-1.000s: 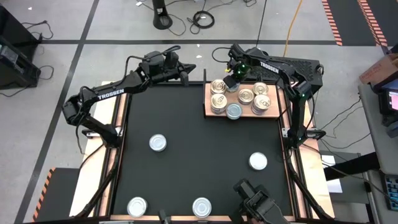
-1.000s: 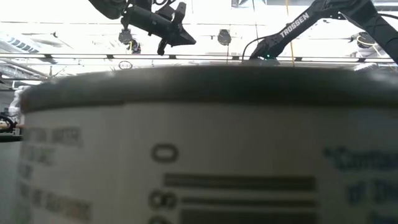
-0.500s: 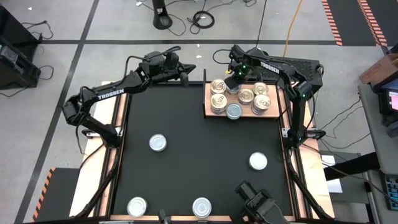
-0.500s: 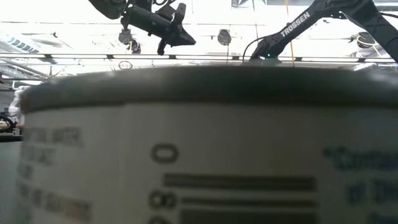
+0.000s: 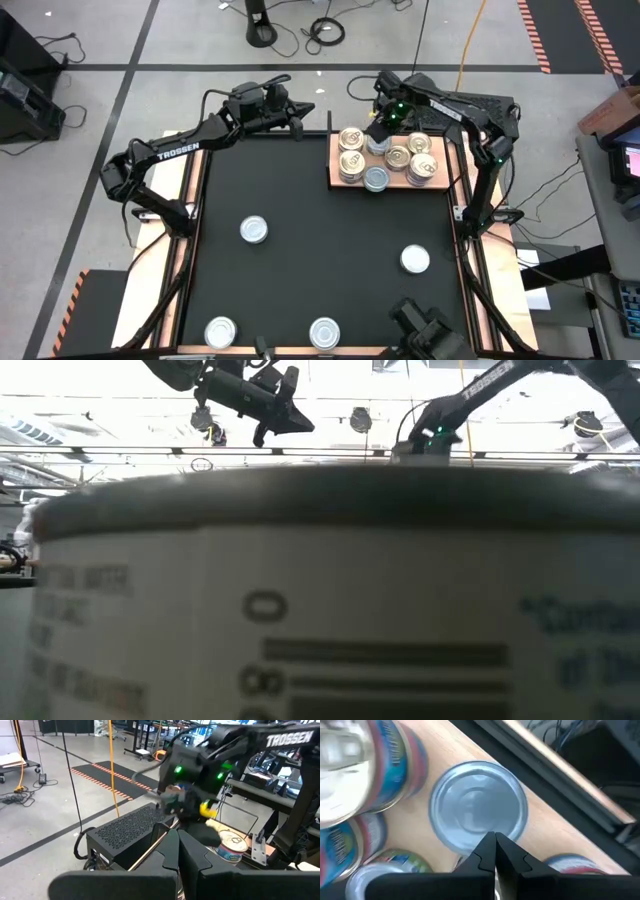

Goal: Stack canned seafood by type on shelf
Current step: Stack the blue pink tuna can on top of the other blue pink tuna can on the shelf

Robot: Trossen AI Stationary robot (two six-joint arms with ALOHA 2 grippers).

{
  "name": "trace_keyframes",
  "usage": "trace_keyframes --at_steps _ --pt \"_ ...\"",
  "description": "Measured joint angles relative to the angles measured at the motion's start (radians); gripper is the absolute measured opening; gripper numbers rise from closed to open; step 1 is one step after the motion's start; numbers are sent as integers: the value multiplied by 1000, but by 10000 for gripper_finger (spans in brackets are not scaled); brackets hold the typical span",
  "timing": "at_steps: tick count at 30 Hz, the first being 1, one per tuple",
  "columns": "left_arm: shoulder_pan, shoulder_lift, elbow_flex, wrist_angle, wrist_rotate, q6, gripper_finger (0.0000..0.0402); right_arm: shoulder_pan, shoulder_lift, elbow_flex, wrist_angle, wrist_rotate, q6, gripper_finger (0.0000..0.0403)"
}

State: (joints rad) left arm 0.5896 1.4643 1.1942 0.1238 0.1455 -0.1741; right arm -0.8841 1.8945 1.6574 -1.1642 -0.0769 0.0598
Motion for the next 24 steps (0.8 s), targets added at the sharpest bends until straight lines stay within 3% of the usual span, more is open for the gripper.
trace_keyframes --at_steps 6,11,24 --pt "0 0 0 -1 0 28 0 -5 -71 1 -90 1 -213 0" --pt "-2 0 0 -1 0 42 0 -22 -59 1 -124 -5 -378 7" --pt "-9 0 0 -1 30 23 0 -69 -42 2 -150 11 -797 106"
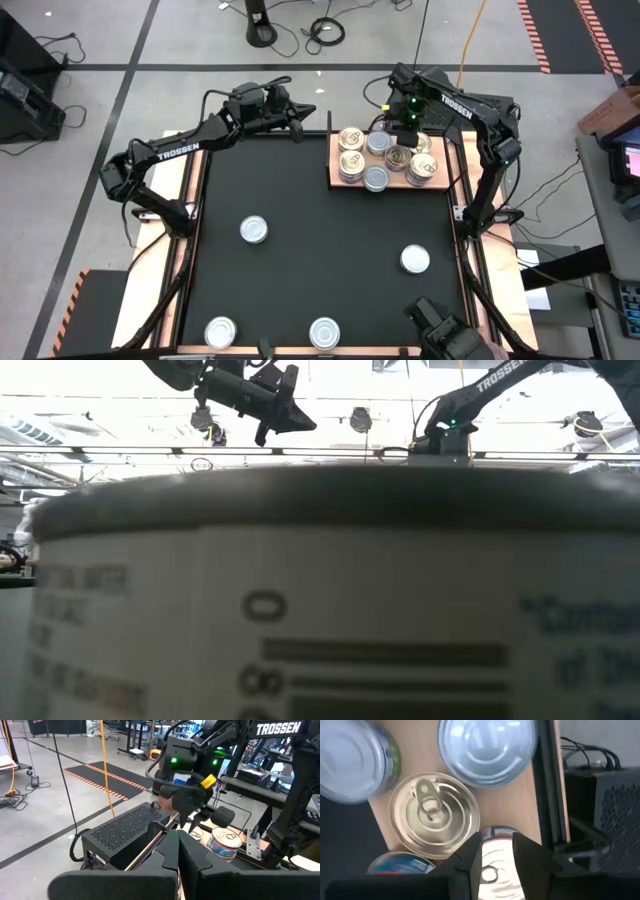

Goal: Stack canned seafood by type on shelf
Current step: Stack the blue pink tuna can on top of the other blue pink tuna can on the shelf

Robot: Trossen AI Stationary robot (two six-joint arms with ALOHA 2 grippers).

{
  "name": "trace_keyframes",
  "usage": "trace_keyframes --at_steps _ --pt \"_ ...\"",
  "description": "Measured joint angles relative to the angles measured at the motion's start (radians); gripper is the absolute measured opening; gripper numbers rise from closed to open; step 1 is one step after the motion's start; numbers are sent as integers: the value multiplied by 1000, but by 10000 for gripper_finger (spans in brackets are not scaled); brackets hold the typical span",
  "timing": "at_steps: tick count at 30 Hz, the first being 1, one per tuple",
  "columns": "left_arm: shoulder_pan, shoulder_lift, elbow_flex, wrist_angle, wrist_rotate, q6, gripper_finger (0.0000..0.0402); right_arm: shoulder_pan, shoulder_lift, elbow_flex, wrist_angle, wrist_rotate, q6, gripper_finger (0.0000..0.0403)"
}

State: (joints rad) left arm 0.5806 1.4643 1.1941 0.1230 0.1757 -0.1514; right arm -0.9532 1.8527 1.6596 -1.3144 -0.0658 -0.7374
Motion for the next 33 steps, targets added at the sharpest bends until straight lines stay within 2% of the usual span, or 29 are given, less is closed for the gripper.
trace_keyframes --at_steps 6,19,28,33 --pt "-11 0 0 -5 6 0 0 1 32 0 0 8 -115 116" --pt "-13 0 0 -25 31 33 0 7 57 -4 -20 -39 -114 116" --pt "-13 0 0 -36 30 37 0 5 56 -112 28 -41 -136 116" --pt "-13 0 0 -35 30 38 0 6 55 -118 40 -42 -139 116"
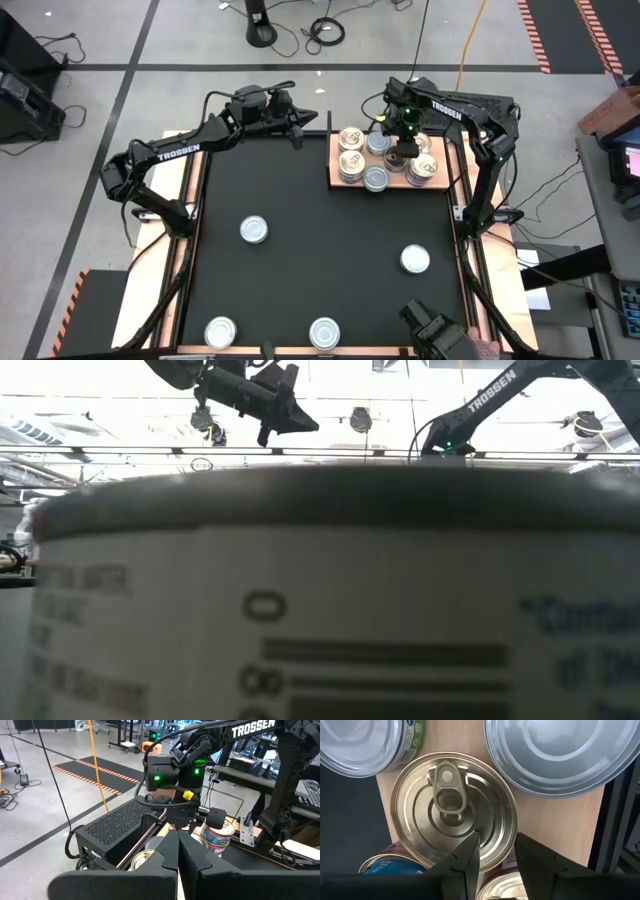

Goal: Stack canned seafood by type on shelf
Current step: Stack the blue pink tuna can on top of the other blue pink tuna can on the shelf

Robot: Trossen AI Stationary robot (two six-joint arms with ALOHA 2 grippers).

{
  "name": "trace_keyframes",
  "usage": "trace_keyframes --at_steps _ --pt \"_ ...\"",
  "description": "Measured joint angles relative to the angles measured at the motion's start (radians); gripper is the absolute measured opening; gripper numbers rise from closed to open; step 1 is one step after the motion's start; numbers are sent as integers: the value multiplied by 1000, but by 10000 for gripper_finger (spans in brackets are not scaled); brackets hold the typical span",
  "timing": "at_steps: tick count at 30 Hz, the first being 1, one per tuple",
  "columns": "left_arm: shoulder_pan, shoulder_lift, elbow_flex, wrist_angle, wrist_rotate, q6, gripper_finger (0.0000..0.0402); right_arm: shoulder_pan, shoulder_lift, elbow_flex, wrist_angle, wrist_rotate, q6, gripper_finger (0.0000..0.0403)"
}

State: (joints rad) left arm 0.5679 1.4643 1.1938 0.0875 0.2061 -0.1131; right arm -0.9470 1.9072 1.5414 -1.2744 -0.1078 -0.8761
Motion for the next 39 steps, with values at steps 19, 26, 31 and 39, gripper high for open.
trace_keyframes --at_steps 19,26,31,39 --pt "0 0 0 1 0 23 0 -1 -2 0 38 -3 -27 13" --pt "0 0 0 1 -1 23 0 -1 -2 0 31 -4 -17 1" --pt "0 0 0 1 -1 22 0 -1 -2 0 25 -5 1 1" --pt "0 0 0 1 -1 23 0 -3 2 34 2 -79 30 0"
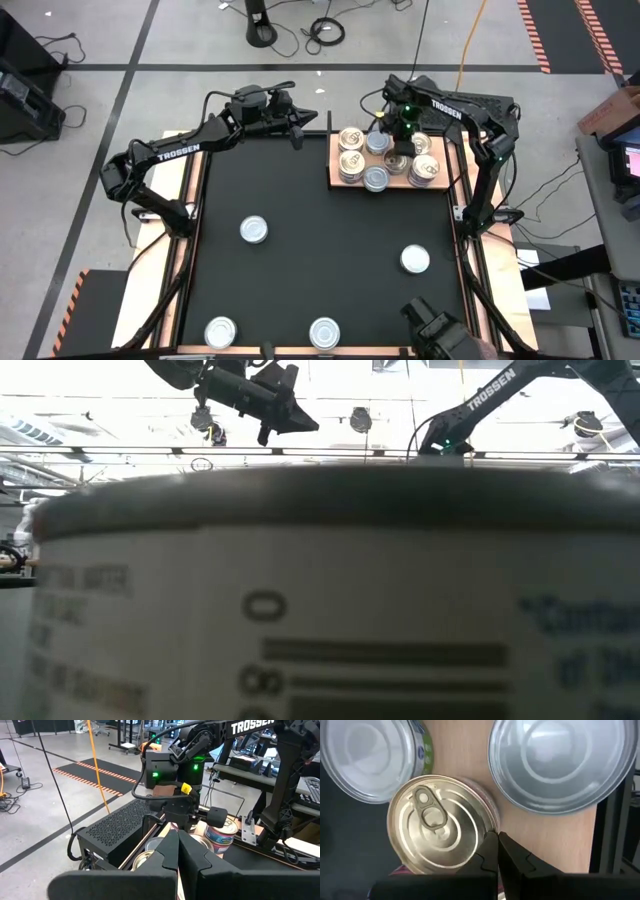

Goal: Stack canned seafood by type on shelf
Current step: Stack the blue pink tuna can on top of the other blue pink tuna can on the shelf

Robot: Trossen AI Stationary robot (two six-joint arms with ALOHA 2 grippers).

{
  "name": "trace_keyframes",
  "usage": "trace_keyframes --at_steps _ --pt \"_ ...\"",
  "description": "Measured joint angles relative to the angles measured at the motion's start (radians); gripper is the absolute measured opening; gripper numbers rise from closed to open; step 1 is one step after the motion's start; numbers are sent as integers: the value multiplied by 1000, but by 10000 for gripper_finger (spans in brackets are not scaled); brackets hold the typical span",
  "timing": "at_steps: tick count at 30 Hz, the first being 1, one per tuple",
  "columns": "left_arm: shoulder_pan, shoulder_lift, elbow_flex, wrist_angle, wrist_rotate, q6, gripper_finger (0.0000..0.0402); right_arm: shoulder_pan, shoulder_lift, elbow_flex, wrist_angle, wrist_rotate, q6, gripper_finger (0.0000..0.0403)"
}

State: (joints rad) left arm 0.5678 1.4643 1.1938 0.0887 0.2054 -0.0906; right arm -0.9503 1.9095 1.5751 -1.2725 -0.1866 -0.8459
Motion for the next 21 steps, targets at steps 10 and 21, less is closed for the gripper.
trace_keyframes --at_steps 10,21 --pt "0 0 0 10 0 1 0 -27 -1 57 -92 -6 23 0" --pt "2 0 0 9 -1 2 0 -58 -2 57 -114 -4 90 0"
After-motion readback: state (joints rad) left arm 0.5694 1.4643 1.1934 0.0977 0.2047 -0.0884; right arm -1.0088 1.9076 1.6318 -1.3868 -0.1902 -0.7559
